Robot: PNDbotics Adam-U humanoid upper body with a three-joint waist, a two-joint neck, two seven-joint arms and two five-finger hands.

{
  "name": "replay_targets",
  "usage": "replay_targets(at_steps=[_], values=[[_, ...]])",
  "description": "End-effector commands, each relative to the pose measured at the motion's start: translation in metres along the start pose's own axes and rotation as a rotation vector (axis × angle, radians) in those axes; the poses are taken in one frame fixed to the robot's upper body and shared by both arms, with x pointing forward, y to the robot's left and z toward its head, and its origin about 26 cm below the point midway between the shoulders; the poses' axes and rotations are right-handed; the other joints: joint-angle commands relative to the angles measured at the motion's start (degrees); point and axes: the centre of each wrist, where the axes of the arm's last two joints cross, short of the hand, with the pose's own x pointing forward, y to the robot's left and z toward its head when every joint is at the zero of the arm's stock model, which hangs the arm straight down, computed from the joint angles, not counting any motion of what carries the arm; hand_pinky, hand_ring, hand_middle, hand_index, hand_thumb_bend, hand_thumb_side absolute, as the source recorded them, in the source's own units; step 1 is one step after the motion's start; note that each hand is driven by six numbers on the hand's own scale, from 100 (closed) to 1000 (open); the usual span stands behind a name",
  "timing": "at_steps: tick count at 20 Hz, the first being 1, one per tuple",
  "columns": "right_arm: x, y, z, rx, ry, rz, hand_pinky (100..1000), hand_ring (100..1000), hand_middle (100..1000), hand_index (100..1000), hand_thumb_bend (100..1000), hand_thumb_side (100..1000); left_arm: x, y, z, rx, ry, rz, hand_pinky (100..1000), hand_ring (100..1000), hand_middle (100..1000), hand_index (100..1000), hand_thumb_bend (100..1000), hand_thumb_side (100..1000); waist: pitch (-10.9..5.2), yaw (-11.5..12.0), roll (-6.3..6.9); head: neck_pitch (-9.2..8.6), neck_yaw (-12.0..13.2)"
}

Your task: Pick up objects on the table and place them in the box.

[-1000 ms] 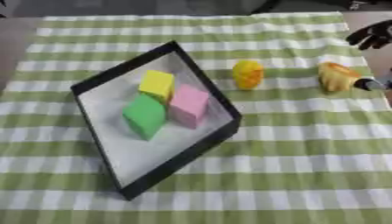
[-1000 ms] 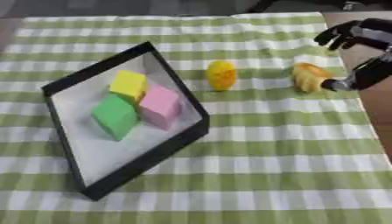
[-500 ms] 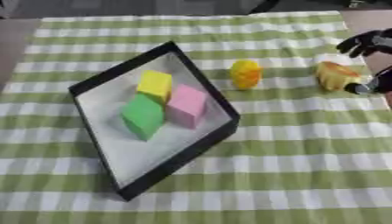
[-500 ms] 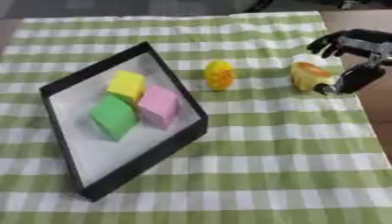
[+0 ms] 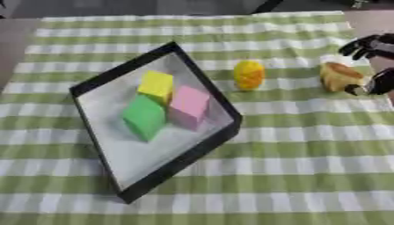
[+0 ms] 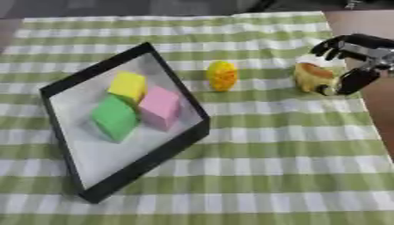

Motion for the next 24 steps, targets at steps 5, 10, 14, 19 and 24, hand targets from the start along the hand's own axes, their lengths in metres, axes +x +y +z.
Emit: replay_targets(at_steps=[5, 10, 14, 19, 24], values=[[-0.0046, -0.0092, -0.0007, 0.009, 0.028, 0.042, 858, 832, 792, 897, 404, 100, 0.0045, 0.0054, -0.0037, 0.028, -0.019, 0.007, 756, 696, 755, 856, 362, 541, 0.69, 0.5, 0.65, -0.71, 0.0], [-0.0072, -0.0065, -0.0046, 0.008, 0.056, 0.044, 852, 816, 771, 885, 409, 100, 0.005, 0.0053, -0.0033, 0.039, -0.023, 0.015, 753, 692, 751, 853, 362, 538, 0.95, 0.8, 0.64, -0.67, 0.1], [-0.0094, -0.0059, -0.0062, -0.026, 0.086, 0.033, 829, 782, 717, 843, 361, 100, 0.004, 0.0053, -0.0023, 0.044, -0.02, 0.016, 759, 691, 749, 851, 358, 538, 1.02, 0.8, 0.62, -0.67, 0.0], [-0.0075, -0.0055, -0.0071, -0.083, 0.09, 0.041, 793, 698, 598, 751, 191, 100, 0.0039, 0.0046, -0.0018, 0.045, -0.021, 0.018, 760, 689, 747, 850, 358, 537, 1.08, 1.0, 0.58, -0.69, -0.3], [-0.0042, -0.0073, -0.0052, -0.127, 0.052, 0.059, 772, 659, 538, 701, 100, 100, 0.0031, 0.0045, -0.0015, 0.043, -0.018, 0.015, 763, 688, 746, 850, 356, 540, 1.09, 1.0, 0.53, -0.58, -0.4]])
